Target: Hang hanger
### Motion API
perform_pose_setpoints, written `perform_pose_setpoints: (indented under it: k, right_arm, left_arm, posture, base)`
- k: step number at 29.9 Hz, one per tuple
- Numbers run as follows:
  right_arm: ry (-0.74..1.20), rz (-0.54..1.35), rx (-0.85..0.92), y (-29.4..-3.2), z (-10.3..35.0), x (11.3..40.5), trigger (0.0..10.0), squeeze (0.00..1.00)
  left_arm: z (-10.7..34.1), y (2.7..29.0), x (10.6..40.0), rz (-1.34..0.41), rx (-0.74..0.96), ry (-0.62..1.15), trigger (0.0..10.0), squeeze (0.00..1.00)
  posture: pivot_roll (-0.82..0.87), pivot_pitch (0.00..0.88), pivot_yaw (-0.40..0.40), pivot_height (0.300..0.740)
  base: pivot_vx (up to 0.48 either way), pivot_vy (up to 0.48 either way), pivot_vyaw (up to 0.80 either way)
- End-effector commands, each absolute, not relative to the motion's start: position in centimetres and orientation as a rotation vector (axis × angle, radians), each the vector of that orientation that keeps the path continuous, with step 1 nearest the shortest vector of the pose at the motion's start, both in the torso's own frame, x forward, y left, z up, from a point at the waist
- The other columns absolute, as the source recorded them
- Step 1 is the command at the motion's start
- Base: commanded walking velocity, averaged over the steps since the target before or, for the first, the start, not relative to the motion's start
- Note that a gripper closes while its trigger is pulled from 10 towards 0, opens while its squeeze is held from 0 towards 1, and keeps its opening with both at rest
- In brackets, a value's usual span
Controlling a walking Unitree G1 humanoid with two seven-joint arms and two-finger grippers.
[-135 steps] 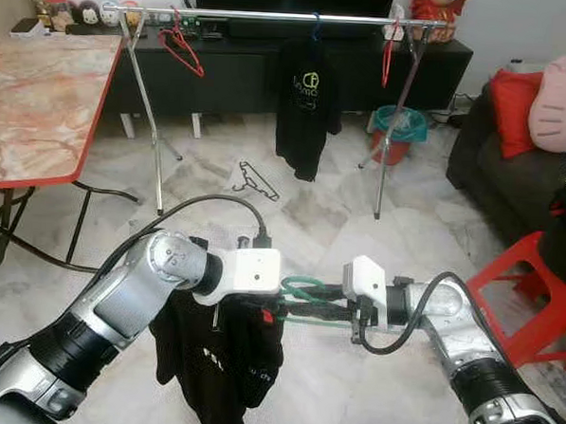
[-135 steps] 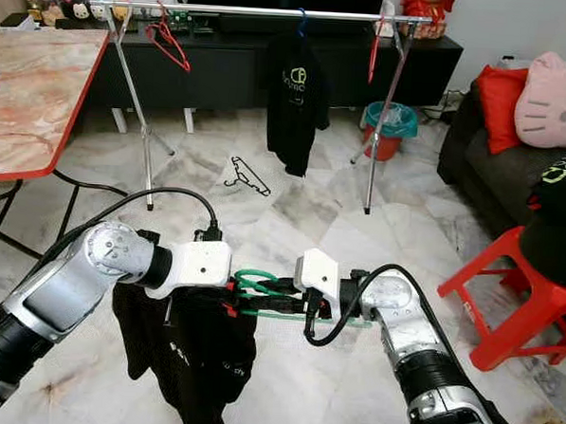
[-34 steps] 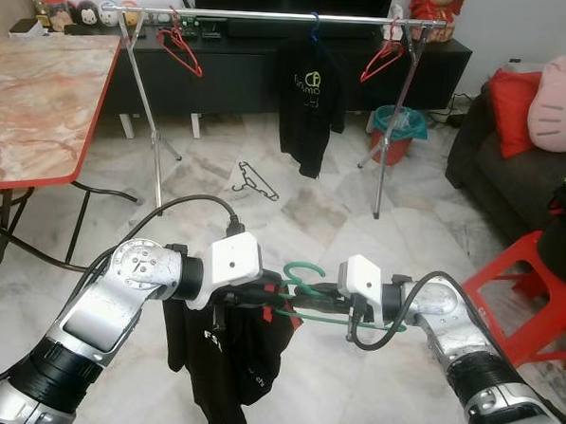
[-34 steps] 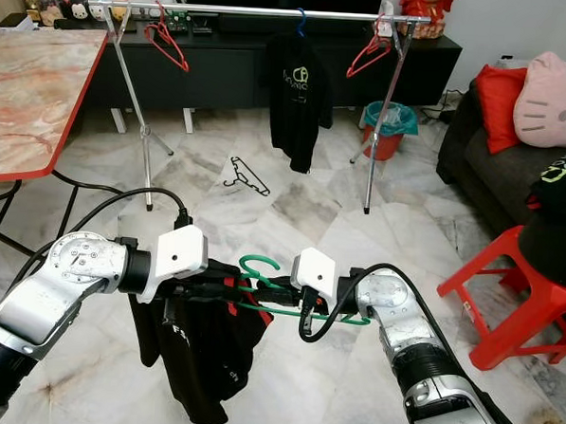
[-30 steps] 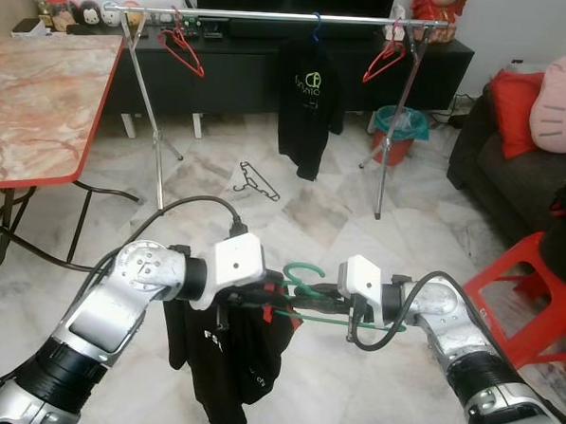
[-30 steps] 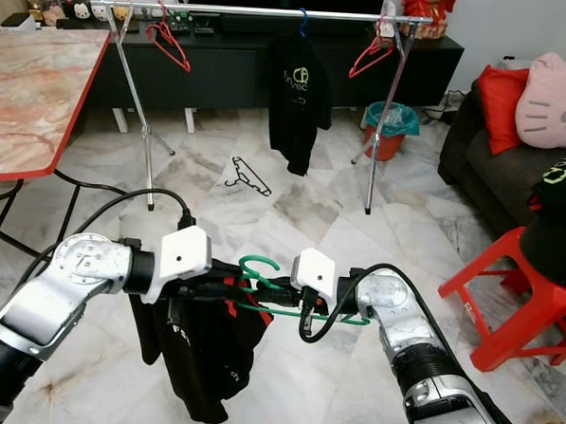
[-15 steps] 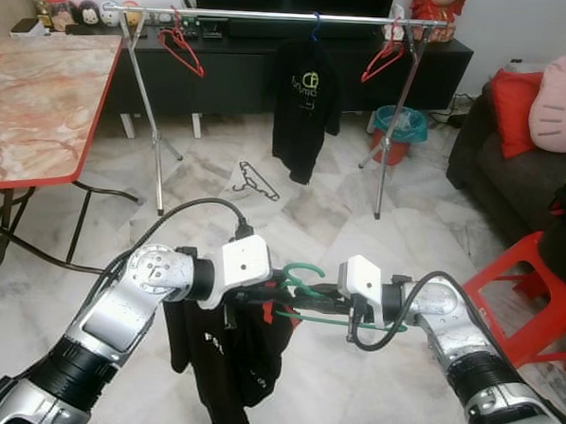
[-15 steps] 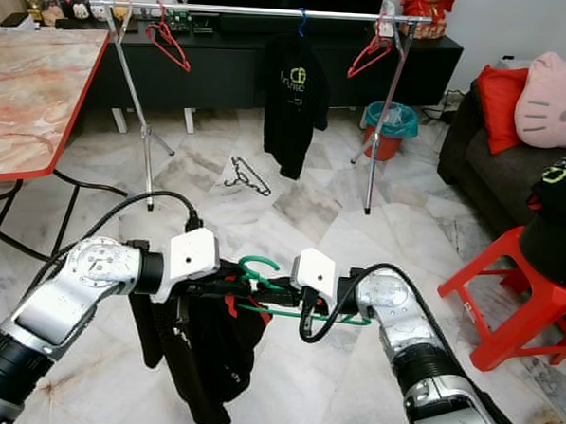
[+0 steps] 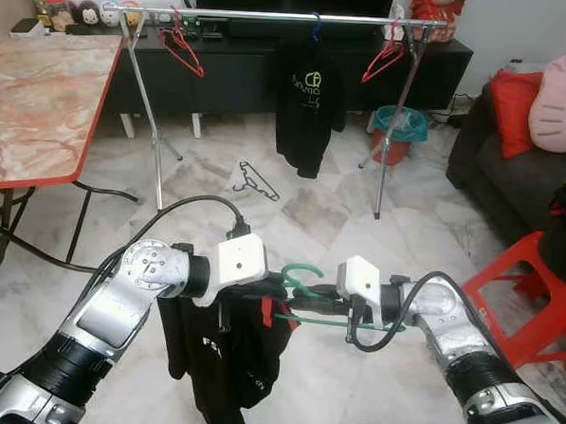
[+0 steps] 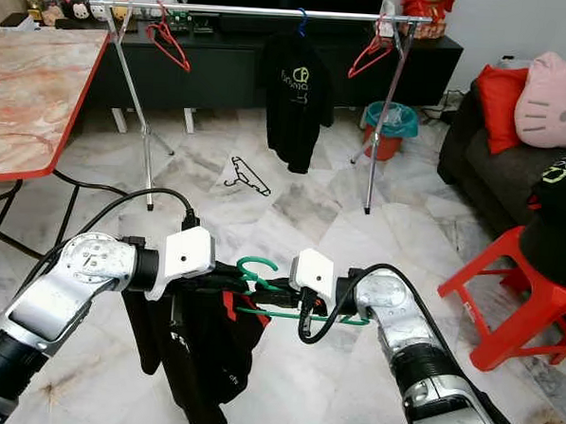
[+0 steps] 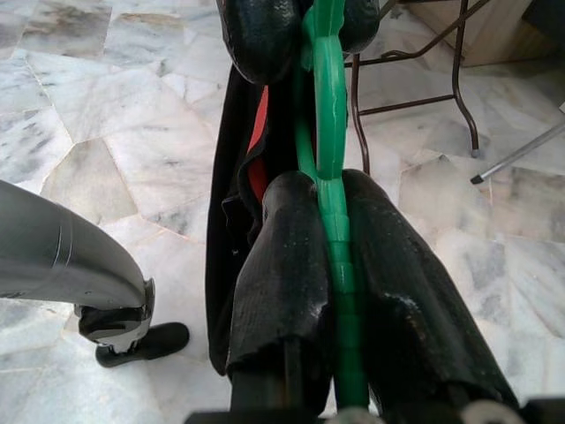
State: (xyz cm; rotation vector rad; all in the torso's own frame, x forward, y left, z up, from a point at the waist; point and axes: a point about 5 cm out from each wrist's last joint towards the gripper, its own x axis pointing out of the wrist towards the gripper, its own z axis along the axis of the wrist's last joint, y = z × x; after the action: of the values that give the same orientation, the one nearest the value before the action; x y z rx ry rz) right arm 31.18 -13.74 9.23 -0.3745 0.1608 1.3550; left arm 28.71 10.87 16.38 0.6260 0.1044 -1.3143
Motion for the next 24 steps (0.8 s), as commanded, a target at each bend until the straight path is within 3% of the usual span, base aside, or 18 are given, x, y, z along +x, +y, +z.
perform_pose_setpoints:
  k: [1,18,19,20,24]
  right_arm:
    - [0.114,1.326,-0.381,-14.0,10.2,31.7,10.0,0.0]
    - [0.15,1.34,-0.404,-13.9,9.3,31.3,10.0,0.0]
    - [0.148,1.34,-0.402,-13.9,9.3,31.3,10.0,0.0]
    - [0.146,1.339,-0.4,-13.9,9.3,31.3,10.0,0.0]
    - [0.146,1.338,-0.401,-13.9,9.4,31.3,10.0,0.0]
  left_arm:
    - [17.9,11.5,29.3,-1.28,0.624,0.072,0.0,0.0]
    - [20.2,12.4,29.4,-1.232,0.576,0.011,0.0,0.0]
    - [19.9,12.2,29.1,-1.255,0.583,0.022,1.3,0.0]
    - [19.7,12.1,28.9,-1.263,0.589,0.03,10.0,0.0]
    - [19.6,12.2,29.0,-1.253,0.585,0.03,10.0,0.0]
  posture:
    - [0.07,0.0,-0.047,0.736]
    - [0.08,0.0,-0.047,0.736]
    - [0.08,0.0,-0.047,0.736]
    - [0.07,0.0,-0.047,0.736]
    - [0.07,0.0,-0.047,0.736]
  base:
    - [0.0,0.0,0.0]
    - [0.0,0.0,0.0]
    - [0.0,0.0,0.0]
    - [0.0,0.0,0.0]
    - [0.0,0.0,0.0]
